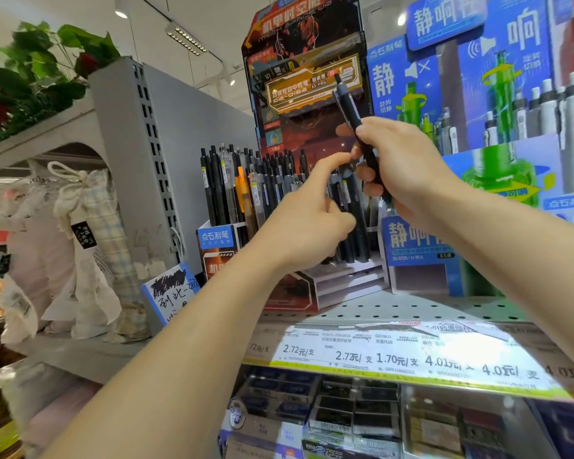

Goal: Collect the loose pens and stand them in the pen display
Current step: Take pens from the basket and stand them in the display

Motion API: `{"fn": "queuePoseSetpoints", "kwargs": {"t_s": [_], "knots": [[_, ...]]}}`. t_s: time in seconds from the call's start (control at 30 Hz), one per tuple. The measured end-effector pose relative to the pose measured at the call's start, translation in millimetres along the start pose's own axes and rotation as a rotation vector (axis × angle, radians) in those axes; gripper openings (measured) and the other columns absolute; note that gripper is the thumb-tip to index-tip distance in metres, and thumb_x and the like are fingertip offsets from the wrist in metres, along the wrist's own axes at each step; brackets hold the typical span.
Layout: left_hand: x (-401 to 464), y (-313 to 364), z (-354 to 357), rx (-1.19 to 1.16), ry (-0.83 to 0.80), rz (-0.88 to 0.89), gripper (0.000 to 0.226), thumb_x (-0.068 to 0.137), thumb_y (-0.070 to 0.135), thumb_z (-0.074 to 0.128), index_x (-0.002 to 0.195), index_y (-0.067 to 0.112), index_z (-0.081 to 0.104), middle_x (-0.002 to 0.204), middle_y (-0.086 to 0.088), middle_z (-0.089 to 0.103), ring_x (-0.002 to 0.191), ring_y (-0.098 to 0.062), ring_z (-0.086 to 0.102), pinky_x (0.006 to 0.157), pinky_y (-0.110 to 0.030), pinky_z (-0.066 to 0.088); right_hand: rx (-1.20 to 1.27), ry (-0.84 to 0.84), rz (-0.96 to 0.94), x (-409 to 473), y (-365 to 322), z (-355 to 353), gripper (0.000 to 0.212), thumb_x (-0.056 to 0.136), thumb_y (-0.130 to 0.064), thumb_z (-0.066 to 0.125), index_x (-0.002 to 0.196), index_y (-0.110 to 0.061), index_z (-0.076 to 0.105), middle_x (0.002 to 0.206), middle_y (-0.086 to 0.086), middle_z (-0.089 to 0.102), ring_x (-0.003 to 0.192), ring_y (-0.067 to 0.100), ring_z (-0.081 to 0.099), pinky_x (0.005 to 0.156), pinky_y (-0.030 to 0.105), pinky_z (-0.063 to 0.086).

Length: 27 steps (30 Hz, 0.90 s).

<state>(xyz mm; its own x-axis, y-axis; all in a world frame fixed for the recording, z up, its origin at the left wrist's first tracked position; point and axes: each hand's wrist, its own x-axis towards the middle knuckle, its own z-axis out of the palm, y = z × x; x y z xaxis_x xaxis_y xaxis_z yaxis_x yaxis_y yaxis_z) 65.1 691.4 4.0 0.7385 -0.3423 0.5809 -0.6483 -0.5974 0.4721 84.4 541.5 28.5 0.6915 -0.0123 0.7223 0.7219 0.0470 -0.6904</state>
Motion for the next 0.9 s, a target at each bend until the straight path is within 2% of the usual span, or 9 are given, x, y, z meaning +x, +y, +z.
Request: {"fn": "queuePoseSetpoints", "kwargs": {"t_s": [0.17, 0.33, 0.4, 0.47, 0.57, 0.67, 0.73, 0.8, 0.9], "knots": [[10.4, 5.7, 17.9, 0.111, -0.008, -0.054, 0.082, 0.084, 0.022, 0.054, 0.147, 0.053, 0.011, 0.071, -0.005, 0.071, 0.054, -0.018, 0.065, 0.053, -0.035, 0.053, 0.031, -0.036, -0.039, -0.6, 1.6, -2.9, 0.032, 0.103, -0.01, 0.04, 0.105, -0.019, 0.07, 0.073, 0.0, 0.044, 0.056, 0.01, 0.041, 0.047, 0.024, 0.03], [9.2, 0.4, 18.1, 0.024, 0.02, -0.049, 0.084, 0.087, 0.022, 0.055, 0.151, 0.052, 0.01, 0.067, -0.003, 0.069, 0.051, -0.015, 0.063, 0.05, -0.031, 0.051, -0.043, -0.072, -0.052, -3.2, 2.1, -5.4, 0.031, 0.102, -0.01, 0.044, 0.106, -0.021, 0.072, 0.076, 0.005, 0.051, 0.062, 0.011, 0.047, 0.052, 0.027, 0.039], [8.4, 0.0, 14.0, -0.105, 0.193, -0.029, 0.071, 0.09, 0.022, 0.056, 0.151, 0.042, 0.026, 0.067, 0.001, 0.067, 0.052, -0.013, 0.062, 0.05, -0.031, 0.052, -0.099, -0.106, -0.068, -5.1, 1.3, -5.2, 0.029, 0.102, -0.008, 0.047, 0.106, -0.02, 0.073, 0.075, 0.0, 0.059, 0.062, 0.01, 0.051, 0.054, 0.027, 0.043], [6.5, 0.6, 7.6, -0.271, 0.434, 0.018, 0.048, 0.096, 0.024, 0.055, 0.141, 0.035, 0.044, 0.074, 0.003, 0.066, 0.054, -0.009, 0.061, 0.049, -0.027, 0.048, -0.145, -0.14, -0.088, -8.0, 0.5, -3.7, 0.027, 0.101, -0.007, 0.053, 0.102, -0.024, 0.073, 0.076, -0.002, 0.064, 0.061, 0.008, 0.055, 0.054, 0.025, 0.046], [1.2, 4.1, -0.1, -0.446, 0.641, 0.083, 0.023, 0.102, 0.029, 0.053, 0.124, 0.035, 0.053, 0.08, 0.013, 0.066, 0.057, -0.004, 0.062, 0.047, -0.015, 0.044, -0.253, -0.192, -0.15, -13.7, -0.5, -1.6, 0.023, 0.097, -0.006, 0.062, 0.106, -0.025, 0.073, 0.081, 0.001, 0.067, 0.061, 0.004, 0.06, 0.057, 0.022, 0.053], [-4.8, 6.0, -2.4, -0.424, 0.688, 0.105, 0.014, 0.1, 0.028, 0.058, 0.106, 0.041, 0.054, 0.082, 0.017, 0.07, 0.069, -0.007, 0.068, 0.051, -0.014, 0.046, -0.422, -0.233, -0.252, -16.2, 0.0, 0.1, 0.023, 0.093, -0.01, 0.069, 0.109, -0.026, 0.073, 0.09, 0.007, 0.071, 0.07, 0.02, 0.07, 0.072, 0.031, 0.059], [-6.7, 4.0, -3.3, -0.426, 0.706, 0.099, 0.014, 0.098, 0.025, 0.062, 0.098, 0.038, 0.057, 0.092, 0.009, 0.071, 0.081, -0.011, 0.071, 0.058, -0.022, 0.053, -0.511, -0.25, -0.292, -16.1, 0.8, 0.2, 0.024, 0.091, -0.014, 0.073, 0.108, -0.031, 0.073, 0.088, -0.002, 0.071, 0.076, 0.023, 0.07, 0.077, 0.031, 0.058], [-9.0, 1.5, -6.3, -0.415, 0.728, 0.1, 0.014, 0.095, 0.021, 0.065, 0.094, 0.034, 0.059, 0.095, 0.003, 0.073, 0.088, -0.014, 0.071, 0.064, -0.031, 0.058, -0.598, -0.271, -0.328, -17.6, 2.4, -0.6, 0.022, 0.09, -0.019, 0.074, 0.105, -0.035, 0.072, 0.086, -0.01, 0.071, 0.077, 0.013, 0.069, 0.076, 0.021, 0.053], [-15.5, -5.3, -17.8, -0.412, 0.808, 0.137, 0.017, 0.093, 0.018, 0.068, 0.094, 0.034, 0.063, 0.088, 0.007, 0.073, 0.084, -0.01, 0.071, 0.058, -0.027, 0.058, -0.662, -0.256, -0.374, -19.9, 4.6, -1.9, 0.015, 0.09, -0.027, 0.073, 0.099, -0.039, 0.071, 0.092, -0.017, 0.072, 0.088, -0.001, 0.066, 0.077, 0.013, 0.048]]}}
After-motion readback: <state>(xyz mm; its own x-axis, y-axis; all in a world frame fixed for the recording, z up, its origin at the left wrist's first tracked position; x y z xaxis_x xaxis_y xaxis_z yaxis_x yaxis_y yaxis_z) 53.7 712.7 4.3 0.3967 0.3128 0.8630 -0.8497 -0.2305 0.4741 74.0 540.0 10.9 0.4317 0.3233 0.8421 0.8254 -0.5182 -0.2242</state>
